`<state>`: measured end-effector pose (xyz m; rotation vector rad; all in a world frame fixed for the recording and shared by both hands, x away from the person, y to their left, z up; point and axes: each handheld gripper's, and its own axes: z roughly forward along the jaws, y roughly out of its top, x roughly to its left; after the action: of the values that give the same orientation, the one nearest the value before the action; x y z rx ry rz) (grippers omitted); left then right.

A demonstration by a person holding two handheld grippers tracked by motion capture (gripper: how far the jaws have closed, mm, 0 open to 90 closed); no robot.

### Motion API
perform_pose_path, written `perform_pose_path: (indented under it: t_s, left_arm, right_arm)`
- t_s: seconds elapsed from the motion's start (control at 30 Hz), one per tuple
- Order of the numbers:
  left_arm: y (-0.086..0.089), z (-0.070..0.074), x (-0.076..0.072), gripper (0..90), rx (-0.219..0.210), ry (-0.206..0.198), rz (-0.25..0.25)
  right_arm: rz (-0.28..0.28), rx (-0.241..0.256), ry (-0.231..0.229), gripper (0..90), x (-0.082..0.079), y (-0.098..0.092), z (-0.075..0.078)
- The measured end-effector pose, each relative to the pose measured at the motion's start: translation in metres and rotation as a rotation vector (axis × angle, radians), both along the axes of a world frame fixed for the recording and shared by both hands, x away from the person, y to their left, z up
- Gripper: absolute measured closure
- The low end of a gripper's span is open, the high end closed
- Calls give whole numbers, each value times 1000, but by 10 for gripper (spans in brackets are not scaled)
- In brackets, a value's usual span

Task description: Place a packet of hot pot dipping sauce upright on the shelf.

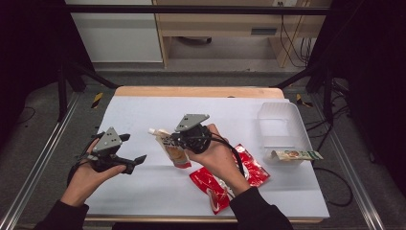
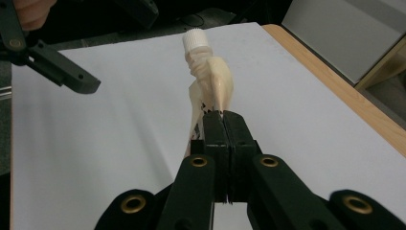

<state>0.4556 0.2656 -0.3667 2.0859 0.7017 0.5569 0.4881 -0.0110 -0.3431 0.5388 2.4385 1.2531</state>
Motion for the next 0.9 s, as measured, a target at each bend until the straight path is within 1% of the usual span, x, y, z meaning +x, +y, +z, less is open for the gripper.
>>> perform_pose_path:
  t_s: [0.13,0.2,0.3,0.37,0.43,0.53,0.63,0.7,0.77,0.8,0.87,0.9]
  left_arm:
    - [-3,9,3,76,15,-3,-15]
    - [-5,12,5,76,23,3,-30]
    - [-8,16,7,81,54,27,-49]
    - [-10,20,7,96,58,27,-64]
    - [-12,23,9,98,66,35,-84]
    - [-15,29,11,103,90,40,-111]
    - [-18,33,13,105,101,42,-128]
    - [-21,34,15,106,121,46,-152]
    - [-24,34,16,130,139,34,-166]
    - [-26,34,16,159,141,33,-177]
    - [-30,34,17,179,144,28,-188]
    - [-31,34,18,210,148,25,-194]
  right_arm:
    - [3,-9,-2,900,-1,-2,3]
    - [8,-8,-2,900,-1,-3,4]
    - [14,-4,-2,900,-1,-6,6]
    - [20,-1,1,900,-3,-8,7]
    - [27,2,0,900,-4,-10,8]
    - [34,0,-1,900,-6,-11,9]
    - [38,1,-4,900,-7,-12,10]
    - [42,1,-4,900,-7,-12,10]
    - [46,4,-2,900,-7,-13,10]
    - [49,6,-1,900,-8,-13,10]
    - [54,6,-1,900,-9,-12,10]
    - [55,6,0,900,-10,-12,10]
